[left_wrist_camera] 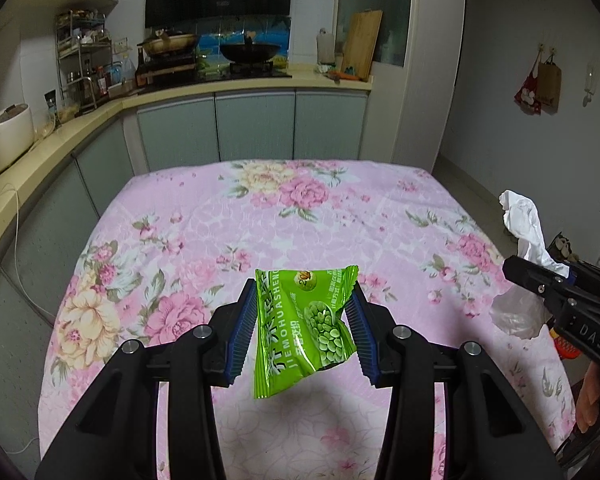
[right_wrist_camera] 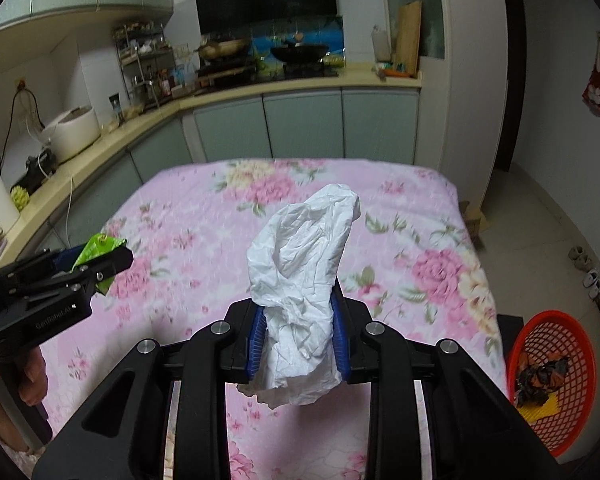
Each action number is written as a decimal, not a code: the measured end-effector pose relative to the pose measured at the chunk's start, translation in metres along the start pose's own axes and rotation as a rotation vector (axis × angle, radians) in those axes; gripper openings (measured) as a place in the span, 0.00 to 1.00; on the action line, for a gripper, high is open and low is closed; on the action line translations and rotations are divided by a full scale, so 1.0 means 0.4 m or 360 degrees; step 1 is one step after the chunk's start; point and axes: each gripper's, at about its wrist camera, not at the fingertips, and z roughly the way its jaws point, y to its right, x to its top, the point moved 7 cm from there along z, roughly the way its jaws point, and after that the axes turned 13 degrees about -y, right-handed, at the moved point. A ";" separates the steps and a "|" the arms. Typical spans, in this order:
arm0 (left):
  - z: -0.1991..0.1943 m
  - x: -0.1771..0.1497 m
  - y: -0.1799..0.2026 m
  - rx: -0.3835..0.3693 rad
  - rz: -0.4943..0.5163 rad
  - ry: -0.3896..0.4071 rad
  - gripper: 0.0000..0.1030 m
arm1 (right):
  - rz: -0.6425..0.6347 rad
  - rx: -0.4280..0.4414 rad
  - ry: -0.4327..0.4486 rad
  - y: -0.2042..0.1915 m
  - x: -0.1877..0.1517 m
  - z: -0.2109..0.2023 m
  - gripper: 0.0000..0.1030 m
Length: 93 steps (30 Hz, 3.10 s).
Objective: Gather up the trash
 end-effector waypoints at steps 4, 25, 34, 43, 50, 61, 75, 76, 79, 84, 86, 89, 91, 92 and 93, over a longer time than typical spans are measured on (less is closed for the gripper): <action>-0.022 0.014 0.010 -0.0008 0.0011 0.0037 0.41 | 0.0024 -0.0005 0.0051 0.010 0.015 -0.031 0.27; -0.007 0.078 0.228 -0.0186 0.0225 0.0050 0.41 | 0.0217 -0.0151 0.0181 0.179 0.017 -0.146 0.27; 0.059 0.094 0.459 -0.0377 0.0424 -0.0032 0.41 | 0.0438 -0.0279 0.0177 0.359 -0.037 -0.177 0.27; 0.164 0.053 0.748 -0.0536 0.0714 -0.0193 0.41 | 0.0784 -0.0410 0.0101 0.572 -0.147 -0.178 0.27; 0.264 -0.006 0.919 -0.0633 0.0867 -0.0373 0.41 | 0.1045 -0.0408 -0.0009 0.698 -0.237 -0.134 0.27; 0.342 -0.057 0.999 -0.0748 0.0880 -0.0542 0.58 | 0.1283 -0.0163 -0.0026 0.760 -0.259 -0.104 0.67; 0.249 0.010 0.872 -0.0622 0.0716 -0.0314 0.82 | 0.1150 -0.0257 0.0086 0.692 -0.256 -0.197 0.78; 0.238 0.016 0.856 -0.0586 0.0700 -0.0283 0.83 | 0.1121 -0.0289 0.0098 0.680 -0.254 -0.205 0.79; 0.186 0.031 0.782 -0.0446 0.0639 -0.0156 0.84 | 0.1006 -0.0379 0.0138 0.630 -0.246 -0.229 0.84; 0.094 0.032 0.684 -0.0279 0.0567 0.0022 0.89 | 0.0850 -0.0448 0.0165 0.544 -0.240 -0.246 0.90; 0.062 0.026 0.650 -0.0223 0.0545 0.0078 0.90 | 0.0798 -0.0454 0.0166 0.510 -0.239 -0.247 0.90; 0.020 0.011 0.614 -0.0166 0.0496 0.0138 0.91 | 0.0735 -0.0469 0.0160 0.462 -0.242 -0.246 0.90; -0.005 0.003 0.587 -0.0131 0.0468 0.0175 0.92 | 0.0697 -0.0486 0.0166 0.433 -0.243 -0.248 0.90; -0.013 -0.001 0.578 -0.0118 0.0456 0.0190 0.92 | 0.0675 -0.0493 0.0177 0.418 -0.245 -0.253 0.90; -0.025 -0.004 0.566 -0.0104 0.0443 0.0208 0.92 | 0.0662 -0.0498 0.0189 0.410 -0.244 -0.258 0.90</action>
